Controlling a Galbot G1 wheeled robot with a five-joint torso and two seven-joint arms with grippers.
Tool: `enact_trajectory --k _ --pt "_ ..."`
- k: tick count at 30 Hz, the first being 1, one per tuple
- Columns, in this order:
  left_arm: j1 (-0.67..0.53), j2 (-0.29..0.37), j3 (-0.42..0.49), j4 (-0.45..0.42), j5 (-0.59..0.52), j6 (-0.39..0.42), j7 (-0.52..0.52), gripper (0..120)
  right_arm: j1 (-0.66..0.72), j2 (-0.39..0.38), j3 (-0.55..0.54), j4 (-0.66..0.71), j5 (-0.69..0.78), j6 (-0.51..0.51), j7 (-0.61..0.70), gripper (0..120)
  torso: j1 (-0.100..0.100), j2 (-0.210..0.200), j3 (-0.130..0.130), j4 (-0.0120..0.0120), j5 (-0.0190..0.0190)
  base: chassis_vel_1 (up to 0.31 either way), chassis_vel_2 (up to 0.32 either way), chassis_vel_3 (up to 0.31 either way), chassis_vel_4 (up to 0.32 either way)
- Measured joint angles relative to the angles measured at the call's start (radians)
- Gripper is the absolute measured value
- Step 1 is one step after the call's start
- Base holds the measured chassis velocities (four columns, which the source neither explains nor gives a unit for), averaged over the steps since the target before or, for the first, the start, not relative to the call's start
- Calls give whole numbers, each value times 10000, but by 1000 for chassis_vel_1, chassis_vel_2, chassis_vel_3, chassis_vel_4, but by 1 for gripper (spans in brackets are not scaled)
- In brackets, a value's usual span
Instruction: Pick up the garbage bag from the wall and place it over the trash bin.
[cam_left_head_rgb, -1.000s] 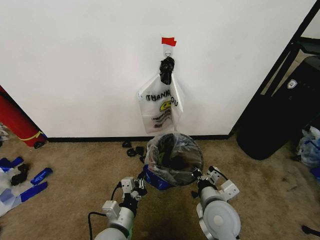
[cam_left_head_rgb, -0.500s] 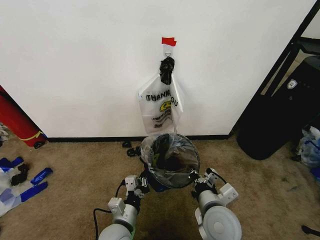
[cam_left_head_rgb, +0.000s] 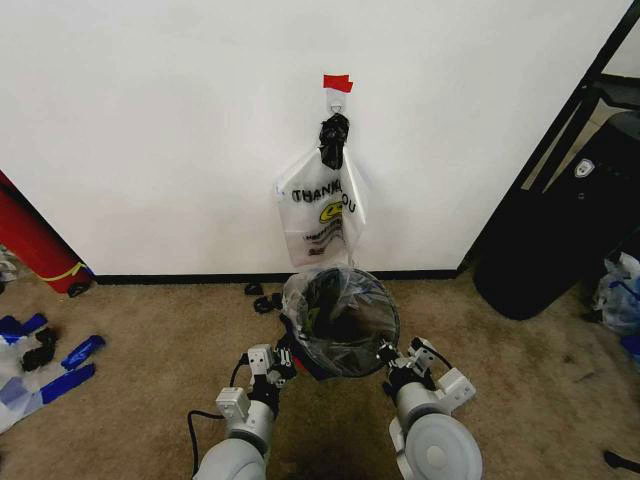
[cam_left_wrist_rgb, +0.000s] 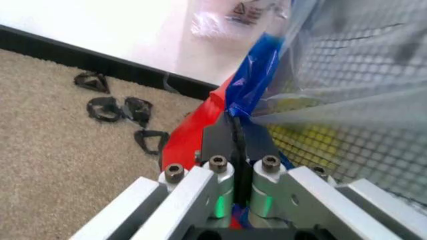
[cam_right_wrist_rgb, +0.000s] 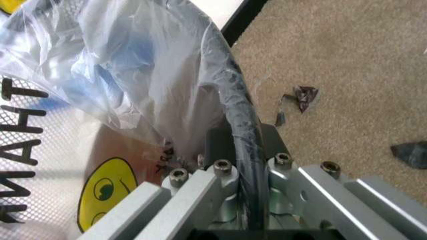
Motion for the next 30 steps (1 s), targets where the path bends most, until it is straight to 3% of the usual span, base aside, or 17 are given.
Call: enact_trajectory --k 5,8,13,18,26,30 --pt "52 102 -98 -90 31 240 -56 3 1 29 -6 -50 -40 0 -3 0 0 0 0 -1 -1 0 0 0 0" --pt "353 419 -164 -508 63 845 9 18 49 10 32 -89 -33 5 39 0 0 0 0 1 0 0 0 0 0" --pt "590 680 -236 -750 254 1039 90 31 91 12 51 -156 -33 78 62 0 0 0 0 0 0 0 0 0 0" --pt "1306 1368 -562 -1626 600 1310 345 54 315 21 141 -414 0 135 176 0 0 0 0 0 0 0 0 0 0" --pt "1923 1802 -854 -2126 1154 1344 316 80 654 -20 242 -771 154 147 320 0 0 0 0 -1 0 0 0 0 0" --pt "2537 1837 -1005 -2512 1682 910 297 96 954 55 206 -1077 248 98 459 0 0 0 0 0 0 0 0 0 0"
